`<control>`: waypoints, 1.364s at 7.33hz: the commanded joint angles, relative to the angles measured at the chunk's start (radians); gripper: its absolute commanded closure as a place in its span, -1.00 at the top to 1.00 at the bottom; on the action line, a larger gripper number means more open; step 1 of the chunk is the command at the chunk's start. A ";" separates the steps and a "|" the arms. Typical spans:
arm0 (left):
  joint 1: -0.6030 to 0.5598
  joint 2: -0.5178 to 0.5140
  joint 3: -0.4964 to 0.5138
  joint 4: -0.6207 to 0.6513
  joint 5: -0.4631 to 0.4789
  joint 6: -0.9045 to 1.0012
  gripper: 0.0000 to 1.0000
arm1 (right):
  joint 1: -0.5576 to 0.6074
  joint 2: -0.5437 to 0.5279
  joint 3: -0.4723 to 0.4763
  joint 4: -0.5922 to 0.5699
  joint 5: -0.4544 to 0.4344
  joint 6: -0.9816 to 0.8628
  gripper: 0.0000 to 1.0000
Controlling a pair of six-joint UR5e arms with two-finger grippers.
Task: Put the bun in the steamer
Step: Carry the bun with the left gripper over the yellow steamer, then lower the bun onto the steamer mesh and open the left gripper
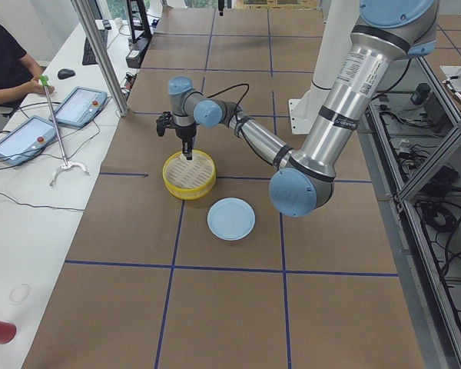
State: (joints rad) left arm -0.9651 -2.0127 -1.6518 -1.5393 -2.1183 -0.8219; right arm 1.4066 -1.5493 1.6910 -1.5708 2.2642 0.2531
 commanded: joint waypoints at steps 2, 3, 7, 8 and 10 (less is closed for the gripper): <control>0.034 0.000 0.118 -0.134 0.001 -0.022 -0.21 | 0.000 0.000 -0.001 0.000 0.000 0.000 1.00; 0.048 0.000 0.125 -0.143 0.001 -0.022 -0.20 | 0.000 0.000 -0.001 0.000 0.000 0.000 1.00; 0.051 -0.001 0.136 -0.160 0.003 -0.019 0.15 | -0.001 0.000 -0.001 0.000 0.000 0.000 1.00; 0.051 -0.001 0.133 -0.160 0.003 -0.016 0.99 | 0.000 0.000 -0.001 0.000 0.000 0.000 1.00; 0.027 0.000 0.066 -0.153 0.041 -0.014 1.00 | 0.000 0.000 -0.001 0.000 0.000 0.000 1.00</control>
State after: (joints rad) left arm -0.9212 -2.0144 -1.5391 -1.6972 -2.0965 -0.8370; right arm 1.4064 -1.5493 1.6904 -1.5708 2.2642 0.2531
